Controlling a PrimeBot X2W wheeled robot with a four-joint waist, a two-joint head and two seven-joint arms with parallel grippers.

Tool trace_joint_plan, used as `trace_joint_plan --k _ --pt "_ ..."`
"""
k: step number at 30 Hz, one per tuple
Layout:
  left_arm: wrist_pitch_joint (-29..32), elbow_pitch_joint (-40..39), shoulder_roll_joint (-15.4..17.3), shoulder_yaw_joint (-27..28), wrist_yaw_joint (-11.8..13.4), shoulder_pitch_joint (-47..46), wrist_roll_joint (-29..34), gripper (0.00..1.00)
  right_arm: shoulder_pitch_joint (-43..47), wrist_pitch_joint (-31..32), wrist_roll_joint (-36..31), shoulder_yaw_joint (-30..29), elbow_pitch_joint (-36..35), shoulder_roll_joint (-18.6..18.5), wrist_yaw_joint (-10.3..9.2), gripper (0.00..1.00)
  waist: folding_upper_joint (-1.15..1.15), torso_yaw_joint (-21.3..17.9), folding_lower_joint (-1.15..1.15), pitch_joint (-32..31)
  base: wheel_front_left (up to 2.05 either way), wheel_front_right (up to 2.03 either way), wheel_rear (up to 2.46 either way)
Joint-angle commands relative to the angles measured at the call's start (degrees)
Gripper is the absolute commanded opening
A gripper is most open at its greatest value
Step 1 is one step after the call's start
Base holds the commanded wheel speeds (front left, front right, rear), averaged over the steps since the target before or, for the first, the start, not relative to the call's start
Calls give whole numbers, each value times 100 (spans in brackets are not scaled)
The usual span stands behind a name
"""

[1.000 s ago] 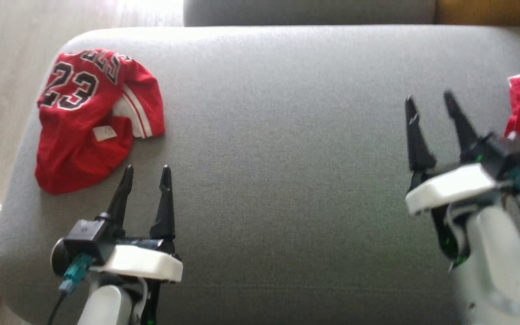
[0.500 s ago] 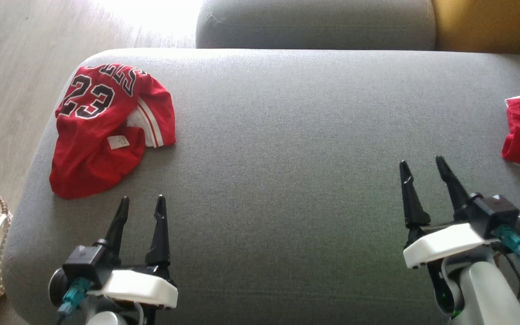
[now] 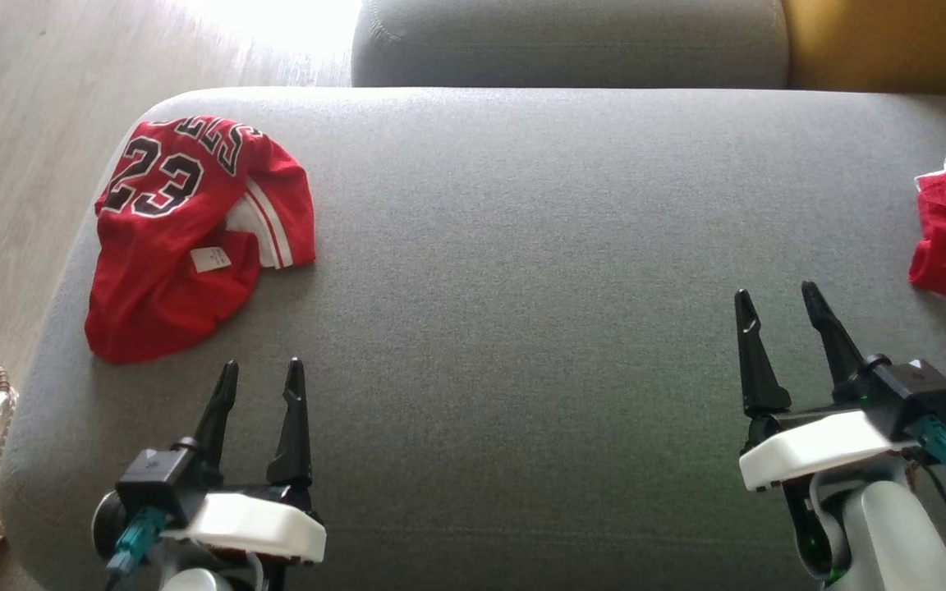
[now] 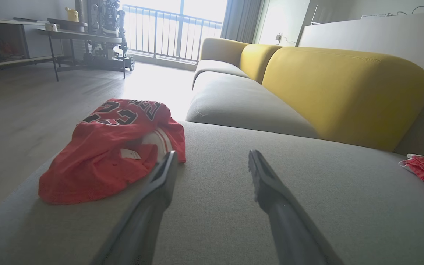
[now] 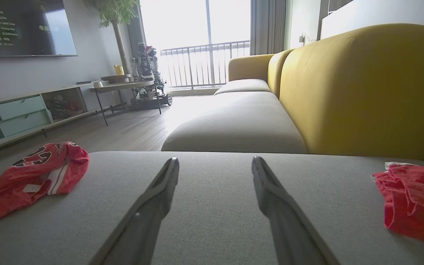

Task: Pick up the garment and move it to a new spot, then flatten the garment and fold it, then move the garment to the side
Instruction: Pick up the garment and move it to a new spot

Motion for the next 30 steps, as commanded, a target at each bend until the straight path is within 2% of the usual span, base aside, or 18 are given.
trace_joint_plan --k 1,11,30 --pt "-29 -213 15 138 30 -211 -30 100 -79 -67 -32 88 -209 35 -2 100 0 -18 1 -3 0 0 0" --pt "-29 -212 15 104 25 -203 -30 100 -69 -67 18 -80 124 35 -2 100 0 -117 1 3 0 0 0" --pt "-29 -130 15 79 -30 -259 -23 100 -60 -68 17 -144 70 36 -2 100 0 -65 1 49 0 0 0"
